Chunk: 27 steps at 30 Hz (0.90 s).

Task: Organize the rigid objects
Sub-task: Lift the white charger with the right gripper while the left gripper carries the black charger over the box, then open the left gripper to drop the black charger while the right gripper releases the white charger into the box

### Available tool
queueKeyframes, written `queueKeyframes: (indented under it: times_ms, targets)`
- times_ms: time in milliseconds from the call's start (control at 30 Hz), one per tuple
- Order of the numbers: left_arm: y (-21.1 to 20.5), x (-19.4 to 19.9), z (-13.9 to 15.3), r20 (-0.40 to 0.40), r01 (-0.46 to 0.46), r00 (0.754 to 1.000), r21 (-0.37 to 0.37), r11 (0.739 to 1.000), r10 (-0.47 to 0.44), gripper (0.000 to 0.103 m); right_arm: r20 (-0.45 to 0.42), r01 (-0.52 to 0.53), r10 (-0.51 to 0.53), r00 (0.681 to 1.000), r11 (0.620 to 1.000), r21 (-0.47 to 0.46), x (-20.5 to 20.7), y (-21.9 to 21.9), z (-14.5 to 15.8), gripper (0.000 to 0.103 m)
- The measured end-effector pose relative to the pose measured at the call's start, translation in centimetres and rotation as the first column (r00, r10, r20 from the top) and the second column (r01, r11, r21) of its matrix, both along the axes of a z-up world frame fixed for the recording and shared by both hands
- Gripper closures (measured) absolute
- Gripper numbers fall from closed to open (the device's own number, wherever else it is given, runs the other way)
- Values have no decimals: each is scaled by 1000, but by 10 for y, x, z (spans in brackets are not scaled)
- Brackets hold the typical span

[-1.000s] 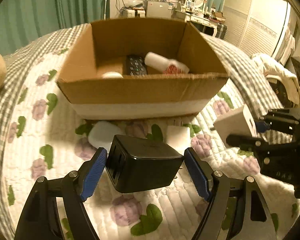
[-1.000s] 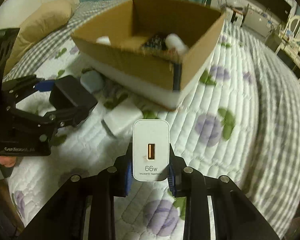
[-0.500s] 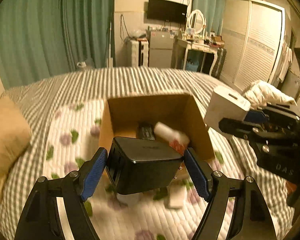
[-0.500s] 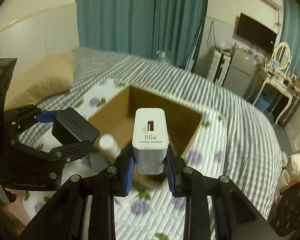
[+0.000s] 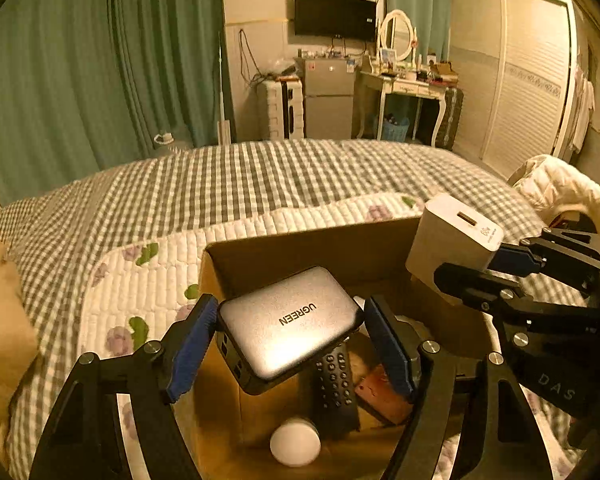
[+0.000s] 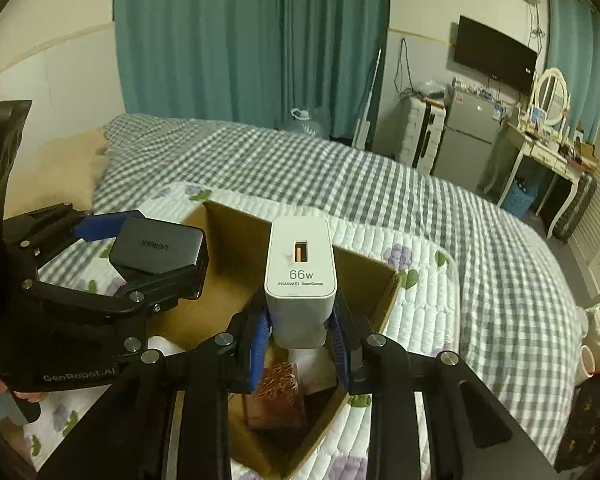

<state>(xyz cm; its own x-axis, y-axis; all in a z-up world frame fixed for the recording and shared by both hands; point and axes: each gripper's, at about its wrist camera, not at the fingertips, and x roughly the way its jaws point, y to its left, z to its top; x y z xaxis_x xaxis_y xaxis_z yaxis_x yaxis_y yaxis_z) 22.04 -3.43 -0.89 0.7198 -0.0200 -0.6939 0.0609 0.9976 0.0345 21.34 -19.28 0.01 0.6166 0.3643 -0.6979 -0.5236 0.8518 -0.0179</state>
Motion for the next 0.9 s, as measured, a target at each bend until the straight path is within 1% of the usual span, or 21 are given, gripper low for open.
queueKeyframes:
  times_ms: [200, 300, 400, 433, 467, 533, 567, 633, 667, 700, 767, 800, 833, 867, 900]
  targets:
    - [0, 14, -27, -38, -2, 999, 20, 1000, 3, 28, -32, 15, -15, 999, 1000, -3, 17, 1, -34, 76]
    - [-1, 16, -32, -53, 0, 999, 16, 1000, 1, 28, -52, 16, -17, 999, 1000, -16, 17, 2, -50, 76]
    - [-4, 13, -36, -60, 6, 998, 23, 1000, -4, 29, -53, 25, -26, 998, 999, -28, 14, 2, -60, 76]
    - [-4, 13, -36, -62, 8, 998, 23, 1000, -7, 35, -52, 31, -32, 998, 999, -24, 12, 1, -61, 76]
    - [-4, 10, -35, -44, 9, 999, 25, 1000, -8, 41, -58, 38, -38, 998, 999, -11, 11, 0, -61, 76]
    - [-7, 3, -28, -14, 11, 1000, 45, 999, -11, 42, -95, 68, -64, 993, 997, 35, 12, -6, -58, 76]
    - [-7, 1, -25, -10, 9, 1000, 49, 999, -9, 42, -106, 77, -72, 992, 996, 43, 12, -8, -57, 74]
    - [-8, -6, -19, -12, 10, 1000, 44, 999, -10, 42, -108, 93, -87, 990, 994, 59, 9, -12, -49, 57]
    - [-7, -10, -16, -13, 11, 1000, 39, 999, -11, 42, -92, 102, -97, 991, 993, 58, 6, -14, -43, 47]
    - [-6, -13, -14, -14, 10, 1000, 39, 999, -10, 42, -71, 109, -104, 992, 992, 62, 1, -17, -33, 44]
    - [-4, -23, -7, -14, 1, 1000, 34, 999, -1, 41, -48, 117, -114, 992, 992, 50, -6, -22, -16, 44]
    - [-2, -30, -3, -12, 0, 1000, 25, 1000, 1, 38, -43, 120, -119, 992, 992, 39, -10, -21, -9, 43]
    - [0, -36, 0, -8, -4, 1000, 17, 1000, 4, 32, -36, 123, -122, 992, 992, 29, -14, -22, -2, 41]
    - [1, -43, 3, 0, -6, 1000, 11, 1000, 6, 29, -20, 129, -128, 992, 992, 15, -21, -25, 8, 33]
    - [3, -51, 6, 11, -9, 1000, 6, 1000, 9, 27, -7, 136, -136, 991, 991, 6, -26, -26, 14, 23]
